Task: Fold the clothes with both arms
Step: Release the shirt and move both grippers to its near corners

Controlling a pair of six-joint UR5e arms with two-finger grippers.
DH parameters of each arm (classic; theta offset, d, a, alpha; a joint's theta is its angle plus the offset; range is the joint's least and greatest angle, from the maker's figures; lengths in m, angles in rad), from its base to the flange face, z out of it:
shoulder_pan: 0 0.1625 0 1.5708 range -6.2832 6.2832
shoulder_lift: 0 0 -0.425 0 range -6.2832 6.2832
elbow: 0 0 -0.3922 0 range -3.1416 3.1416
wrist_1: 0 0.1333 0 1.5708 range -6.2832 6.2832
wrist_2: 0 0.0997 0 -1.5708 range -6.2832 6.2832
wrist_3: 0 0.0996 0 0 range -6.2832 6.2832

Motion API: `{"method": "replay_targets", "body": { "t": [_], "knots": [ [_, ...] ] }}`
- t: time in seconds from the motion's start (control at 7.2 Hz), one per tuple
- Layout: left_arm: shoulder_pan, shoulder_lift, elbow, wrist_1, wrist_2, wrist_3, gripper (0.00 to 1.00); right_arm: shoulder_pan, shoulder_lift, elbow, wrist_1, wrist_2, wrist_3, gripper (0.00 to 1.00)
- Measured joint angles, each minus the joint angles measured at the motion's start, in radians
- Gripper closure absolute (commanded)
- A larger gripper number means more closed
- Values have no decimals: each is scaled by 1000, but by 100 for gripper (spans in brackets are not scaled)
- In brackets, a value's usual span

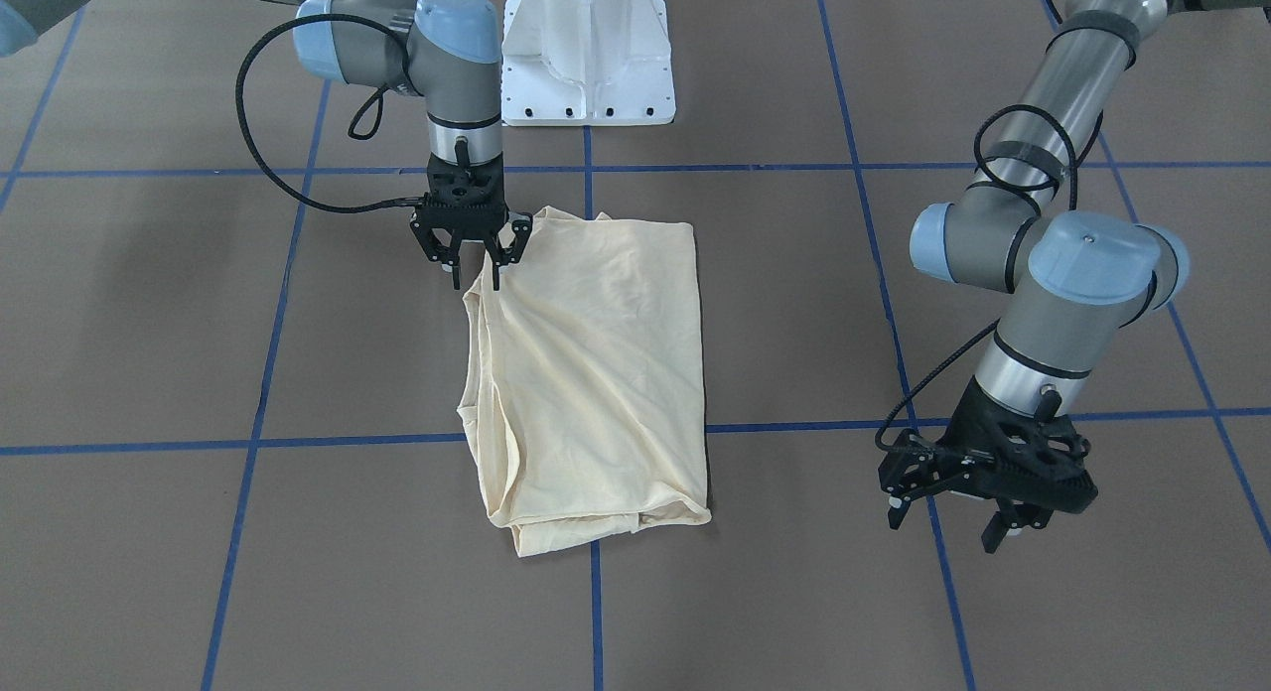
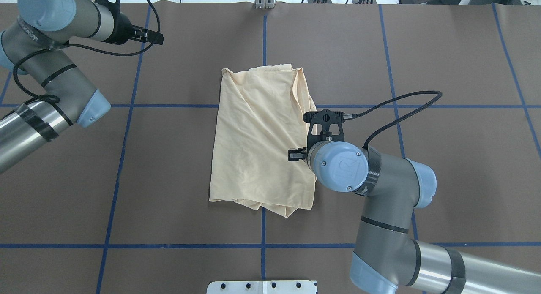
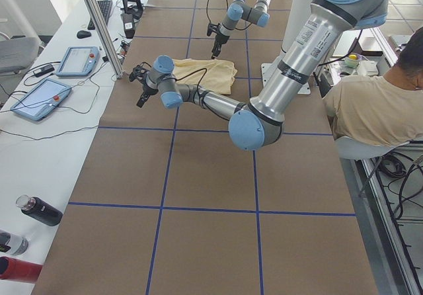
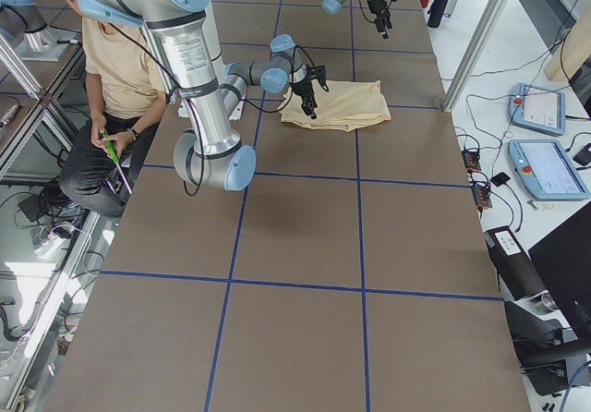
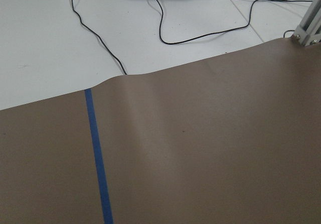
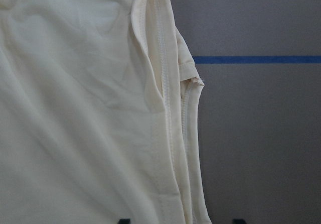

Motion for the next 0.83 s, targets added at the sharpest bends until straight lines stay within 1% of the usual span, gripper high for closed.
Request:
{"method": "replay_targets", "body": {
  "t": [0.14,0.28,0.42,0.56,0.83],
  "knots": [
    [31,53,-101,1,-37,-98,0,31,-27,38,33,54,-1,0],
    [86,114,-208,2,-44,-190,0,50,-78,97,47,87,-11,0],
    [152,162,-294,4,-22,-275,0,65,-141,160,53,113,-31,0],
    [236,200,-354,5,30,-355,0,76,-209,209,73,133,-51,0],
    [421,246,-418,5,151,-507,0,85,-342,243,220,150,-71,0]
  ]
}}
